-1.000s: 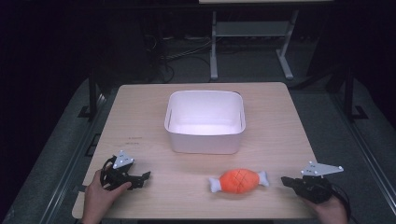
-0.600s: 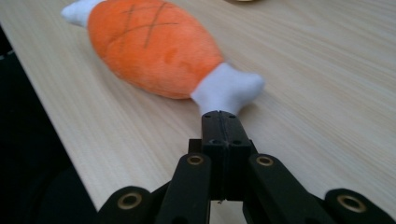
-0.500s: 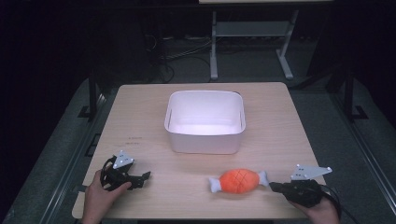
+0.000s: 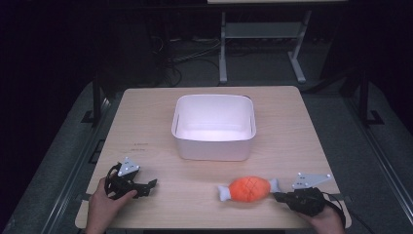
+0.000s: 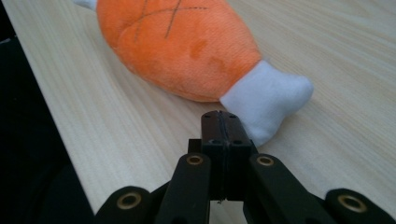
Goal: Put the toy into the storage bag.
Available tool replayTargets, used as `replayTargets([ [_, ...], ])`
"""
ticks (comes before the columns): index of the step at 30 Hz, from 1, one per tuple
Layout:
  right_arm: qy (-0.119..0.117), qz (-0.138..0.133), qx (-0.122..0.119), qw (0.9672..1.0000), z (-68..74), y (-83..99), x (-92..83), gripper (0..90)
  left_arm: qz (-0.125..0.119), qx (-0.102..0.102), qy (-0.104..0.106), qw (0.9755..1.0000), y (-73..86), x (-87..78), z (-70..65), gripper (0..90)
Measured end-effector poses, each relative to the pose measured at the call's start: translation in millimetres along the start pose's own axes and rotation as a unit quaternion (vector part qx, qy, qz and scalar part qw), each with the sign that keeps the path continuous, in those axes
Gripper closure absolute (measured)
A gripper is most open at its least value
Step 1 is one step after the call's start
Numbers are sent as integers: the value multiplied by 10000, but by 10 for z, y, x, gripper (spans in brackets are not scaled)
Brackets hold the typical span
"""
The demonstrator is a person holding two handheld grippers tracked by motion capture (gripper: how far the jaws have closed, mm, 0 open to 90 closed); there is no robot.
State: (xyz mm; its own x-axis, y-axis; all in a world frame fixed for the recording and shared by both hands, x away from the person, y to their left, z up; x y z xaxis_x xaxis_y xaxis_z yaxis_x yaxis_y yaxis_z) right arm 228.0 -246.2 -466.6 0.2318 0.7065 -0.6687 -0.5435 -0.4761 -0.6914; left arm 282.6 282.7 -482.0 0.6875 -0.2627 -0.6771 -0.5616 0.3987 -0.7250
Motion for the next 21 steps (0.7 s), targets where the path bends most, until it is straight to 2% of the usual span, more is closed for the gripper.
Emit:
replayTargets([
  [7, 119, -3, 27, 9999, -98, -28, 12, 890, 0, 0, 0, 10000, 0, 0, 0, 128],
  [15, 244, -125, 85, 9996, -226, -118, 31, 891, 0, 1, -1, 10000, 0, 0, 0, 128],
  [21, 260, -96, -34, 9996, -282, -208, 107, 891, 4, 2, 2, 10000, 0, -1, 0, 128],
])
Point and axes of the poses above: each handheld gripper's, and its own axes: x roughly forward along the jaws, y roughly out of its underside, z roughly to its left, the point moved 1 cm from there along x, roughly forward along the jaws, and after that the axes turned 10 degrees about -y, right-handed, at the moved point
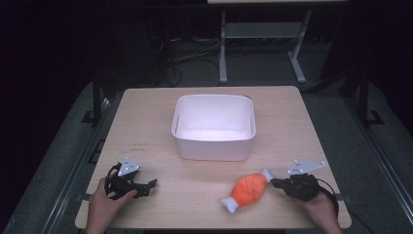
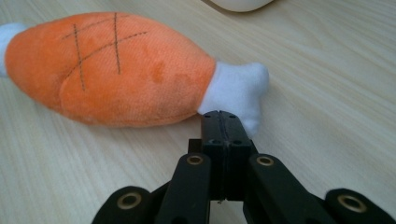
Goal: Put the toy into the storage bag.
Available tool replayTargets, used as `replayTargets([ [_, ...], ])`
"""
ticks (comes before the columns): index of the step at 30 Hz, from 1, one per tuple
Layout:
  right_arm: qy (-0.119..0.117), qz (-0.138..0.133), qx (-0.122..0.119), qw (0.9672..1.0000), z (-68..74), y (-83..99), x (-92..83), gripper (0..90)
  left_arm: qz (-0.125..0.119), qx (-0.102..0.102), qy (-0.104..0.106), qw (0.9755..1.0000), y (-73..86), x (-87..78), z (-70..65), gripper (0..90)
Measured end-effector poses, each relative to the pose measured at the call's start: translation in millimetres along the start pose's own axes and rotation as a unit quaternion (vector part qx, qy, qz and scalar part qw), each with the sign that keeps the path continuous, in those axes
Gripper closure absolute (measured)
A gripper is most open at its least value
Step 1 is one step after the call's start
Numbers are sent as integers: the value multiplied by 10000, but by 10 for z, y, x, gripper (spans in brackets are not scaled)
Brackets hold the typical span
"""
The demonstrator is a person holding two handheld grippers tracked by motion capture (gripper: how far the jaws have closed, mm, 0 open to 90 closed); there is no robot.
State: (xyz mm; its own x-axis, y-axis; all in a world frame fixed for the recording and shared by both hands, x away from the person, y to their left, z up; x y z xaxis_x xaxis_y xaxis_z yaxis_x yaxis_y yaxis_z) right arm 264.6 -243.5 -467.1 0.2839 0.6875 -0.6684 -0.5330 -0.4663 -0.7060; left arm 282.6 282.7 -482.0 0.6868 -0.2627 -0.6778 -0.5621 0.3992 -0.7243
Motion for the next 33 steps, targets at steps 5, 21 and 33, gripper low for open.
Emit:
replayTargets([
  [5, 3, 26, -39, 10000, -16, -57, 58, 893, -5, -1, -2, 10000, 0, 1, 0, 128],
  [21, 76, 79, -95, 9999, -162, -247, 232, 893, -5, -3, -2, 10000, 0, 1, -1, 128],
  [33, 71, 82, -129, 9999, -233, -381, 355, 893, 1, -2, 0, 10000, 0, 0, 0, 128],
])
Point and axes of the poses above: each handheld gripper's, and its own axes: x roughly forward along the jaws, y roughly out of its underside, z roughly to its left, the point moved 1 cm from there along x, roughly forward along the jaws, and after that the axes turned 10 degrees about -y, right-handed, at the moved point
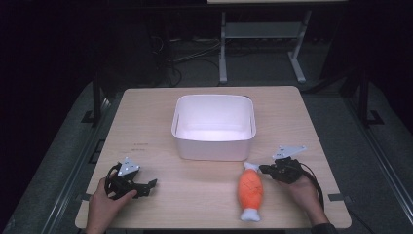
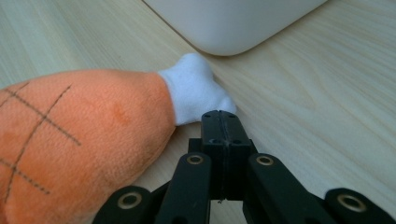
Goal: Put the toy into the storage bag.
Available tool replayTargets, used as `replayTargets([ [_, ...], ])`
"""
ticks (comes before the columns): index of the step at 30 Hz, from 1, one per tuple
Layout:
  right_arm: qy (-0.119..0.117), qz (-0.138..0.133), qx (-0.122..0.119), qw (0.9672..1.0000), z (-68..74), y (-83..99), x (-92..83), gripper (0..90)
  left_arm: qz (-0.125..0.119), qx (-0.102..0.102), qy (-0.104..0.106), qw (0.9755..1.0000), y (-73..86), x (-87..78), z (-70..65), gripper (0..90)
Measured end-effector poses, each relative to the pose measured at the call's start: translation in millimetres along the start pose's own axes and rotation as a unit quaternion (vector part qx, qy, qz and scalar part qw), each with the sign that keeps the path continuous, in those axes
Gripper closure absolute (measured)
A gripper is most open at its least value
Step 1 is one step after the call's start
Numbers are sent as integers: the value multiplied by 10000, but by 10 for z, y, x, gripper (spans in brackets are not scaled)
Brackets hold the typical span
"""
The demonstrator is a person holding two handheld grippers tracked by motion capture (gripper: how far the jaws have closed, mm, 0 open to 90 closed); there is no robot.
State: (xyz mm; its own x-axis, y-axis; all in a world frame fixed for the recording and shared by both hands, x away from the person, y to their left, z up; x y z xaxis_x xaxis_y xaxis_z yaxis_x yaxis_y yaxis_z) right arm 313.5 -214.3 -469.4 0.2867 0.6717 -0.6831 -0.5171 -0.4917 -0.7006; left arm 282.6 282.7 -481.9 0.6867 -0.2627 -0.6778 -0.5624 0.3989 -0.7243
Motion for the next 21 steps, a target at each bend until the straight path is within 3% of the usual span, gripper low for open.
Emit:
replayTargets([
  [15, -180, -40, -123, 9998, 18, -168, 147, 894, -4, 1, -3, 10000, 0, 1, 0, 128],
  [21, -352, -30, -242, 9991, 69, -271, 275, 894, -4, 0, -2, 10000, 0, 1, 0, 128],
])
Point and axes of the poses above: each handheld gripper's, and its own axes: x roughly forward along the jaws, y roughly out of its underside, z roughly to its left, the point moved 1 cm from there along x, roughly forward along the jaws, and after that the axes turned 10 degrees about -y, right-handed, at the moved point
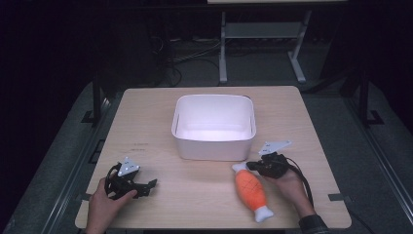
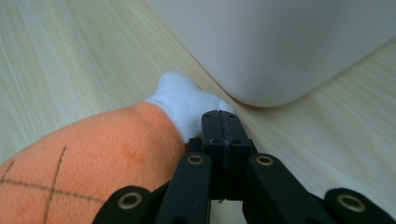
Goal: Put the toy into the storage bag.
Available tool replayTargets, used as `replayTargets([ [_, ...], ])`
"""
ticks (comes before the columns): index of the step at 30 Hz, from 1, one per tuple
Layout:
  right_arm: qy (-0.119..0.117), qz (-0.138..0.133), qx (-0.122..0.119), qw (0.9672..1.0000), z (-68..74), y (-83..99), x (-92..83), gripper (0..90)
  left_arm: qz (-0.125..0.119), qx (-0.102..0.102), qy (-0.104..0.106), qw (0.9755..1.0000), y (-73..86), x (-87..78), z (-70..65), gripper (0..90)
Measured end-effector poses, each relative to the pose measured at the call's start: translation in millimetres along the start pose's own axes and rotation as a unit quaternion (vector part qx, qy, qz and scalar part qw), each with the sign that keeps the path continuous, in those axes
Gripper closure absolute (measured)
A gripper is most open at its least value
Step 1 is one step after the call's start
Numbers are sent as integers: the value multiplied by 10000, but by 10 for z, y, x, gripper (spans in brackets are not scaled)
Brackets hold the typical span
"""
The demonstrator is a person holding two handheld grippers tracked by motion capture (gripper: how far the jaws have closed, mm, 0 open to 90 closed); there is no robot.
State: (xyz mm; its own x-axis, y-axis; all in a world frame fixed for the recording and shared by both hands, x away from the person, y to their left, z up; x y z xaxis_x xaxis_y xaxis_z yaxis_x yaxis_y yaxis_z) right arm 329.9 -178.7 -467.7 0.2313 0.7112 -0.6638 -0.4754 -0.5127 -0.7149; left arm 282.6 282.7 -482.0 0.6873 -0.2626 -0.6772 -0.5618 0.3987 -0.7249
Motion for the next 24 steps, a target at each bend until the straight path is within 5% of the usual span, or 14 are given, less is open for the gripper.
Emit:
replayTargets([
  [15, -197, 62, -223, 9995, 68, -164, 162, 894, 0, 0, 0, 10000, 0, 0, 0, 128],
  [24, -46, -106, -43, 9999, 99, -81, -140, 894, 6, 2, 2, 10000, 0, -1, 0, 128],
])
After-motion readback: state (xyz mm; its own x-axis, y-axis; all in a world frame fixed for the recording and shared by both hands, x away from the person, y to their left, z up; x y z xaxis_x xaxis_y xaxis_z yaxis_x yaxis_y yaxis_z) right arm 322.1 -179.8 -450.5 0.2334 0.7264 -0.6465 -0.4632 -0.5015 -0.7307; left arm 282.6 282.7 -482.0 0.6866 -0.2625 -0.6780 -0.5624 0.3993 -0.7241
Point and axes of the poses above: each handheld gripper's, and its own axes: x roughly forward along the jaws, y roughly out of its underside, z roughly to its left, the point moved 1 cm from there along x, roughly forward along the jaws, and after that the axes turned 10 degrees about -y, right-handed, at the moved point
